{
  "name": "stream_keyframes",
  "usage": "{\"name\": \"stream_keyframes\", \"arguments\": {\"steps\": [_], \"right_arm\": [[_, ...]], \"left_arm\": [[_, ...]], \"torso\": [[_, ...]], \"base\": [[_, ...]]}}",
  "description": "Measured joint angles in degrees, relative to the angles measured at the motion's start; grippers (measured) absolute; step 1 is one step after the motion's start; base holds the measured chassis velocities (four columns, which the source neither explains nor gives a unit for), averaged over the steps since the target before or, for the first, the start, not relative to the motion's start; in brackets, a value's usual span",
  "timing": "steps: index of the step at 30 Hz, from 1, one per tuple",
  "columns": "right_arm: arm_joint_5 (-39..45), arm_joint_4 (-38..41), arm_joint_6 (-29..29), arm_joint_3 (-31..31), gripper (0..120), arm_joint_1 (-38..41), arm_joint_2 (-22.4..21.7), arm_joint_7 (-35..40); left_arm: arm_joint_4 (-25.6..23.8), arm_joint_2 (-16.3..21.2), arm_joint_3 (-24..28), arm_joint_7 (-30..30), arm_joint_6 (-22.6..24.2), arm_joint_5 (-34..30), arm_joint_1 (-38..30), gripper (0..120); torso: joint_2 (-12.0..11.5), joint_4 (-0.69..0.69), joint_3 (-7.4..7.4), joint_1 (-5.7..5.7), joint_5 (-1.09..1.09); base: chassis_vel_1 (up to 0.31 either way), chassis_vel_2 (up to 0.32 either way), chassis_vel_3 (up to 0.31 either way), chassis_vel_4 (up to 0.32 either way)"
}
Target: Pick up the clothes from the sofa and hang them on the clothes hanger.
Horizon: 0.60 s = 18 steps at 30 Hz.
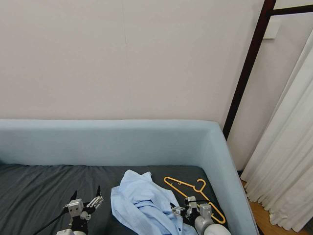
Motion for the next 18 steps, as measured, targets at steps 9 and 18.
{"name": "stream_keyframes", "arguments": {"steps": [9, 18], "right_arm": [[4.77, -0.49, -7.47, 1.9, 55, 0.2, 0.66, 3.7], [2.55, -0.4, -7.71, 2.06, 23, -0.74, -0.01, -3.42]], "left_arm": [[0.42, -0.34, 0.26, -0.1, -0.06, 0.0, -0.51, 100], [1.15, -0.71, 0.77, -0.12, -0.05, 0.34, -1.13, 100]], "torso": [[0.0, 0.0, 0.0, 0.0, 0.01], [0.0, -0.01, 0.0, 0.0, 0.01]], "base": [[0.0, 0.0, 0.0, 0.0], [0.0, 0.0, 0.0, 0.0]]}}
